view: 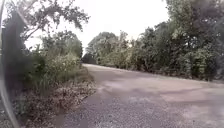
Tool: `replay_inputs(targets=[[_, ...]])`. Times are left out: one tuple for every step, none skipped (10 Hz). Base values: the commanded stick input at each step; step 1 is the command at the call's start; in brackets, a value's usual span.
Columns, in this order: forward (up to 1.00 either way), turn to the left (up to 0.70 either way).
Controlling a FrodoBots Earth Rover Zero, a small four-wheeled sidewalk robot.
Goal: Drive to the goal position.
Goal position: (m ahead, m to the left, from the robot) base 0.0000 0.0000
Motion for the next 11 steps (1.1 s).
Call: replay_inputs(targets=[[0.06,0.0],[0.06,0.0],[0.06,0.0],[0.06,0.0],[0.06,0.0],[0.06,0.0],[0.06,0.0],[0.06,0.0],[0.06,0.0],[0.06,0.0],[0.05,0.0]])
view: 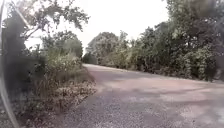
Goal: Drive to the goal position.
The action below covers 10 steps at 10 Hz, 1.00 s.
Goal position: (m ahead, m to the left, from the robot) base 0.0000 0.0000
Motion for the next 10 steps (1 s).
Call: replay_inputs(targets=[[0.05,0.0],[0.05,0.0],[0.05,0.0],[0.05,0.0],[0.05,0.0],[0.05,0.0],[0.05,0.0],[0.05,0.0],[0.05,0.0],[0.05,0.0]])
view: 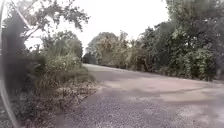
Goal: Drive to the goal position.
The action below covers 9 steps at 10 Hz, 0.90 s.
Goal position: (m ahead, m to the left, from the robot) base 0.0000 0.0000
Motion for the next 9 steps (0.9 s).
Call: replay_inputs(targets=[[0.05,0.0],[0.05,0.0],[0.05,0.0],[0.05,0.0],[0.05,0.0],[0.05,0.0],[0.05,0.0],[0.05,0.0],[0.05,0.0]])
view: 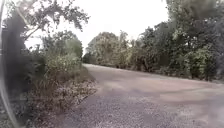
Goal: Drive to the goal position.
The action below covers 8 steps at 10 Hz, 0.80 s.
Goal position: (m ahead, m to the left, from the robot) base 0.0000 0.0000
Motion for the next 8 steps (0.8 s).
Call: replay_inputs(targets=[[0.06,0.0],[0.06,0.0],[0.06,0.0],[0.06,0.0],[0.06,0.0],[0.05,0.0],[0.05,0.0],[0.05,0.0]])
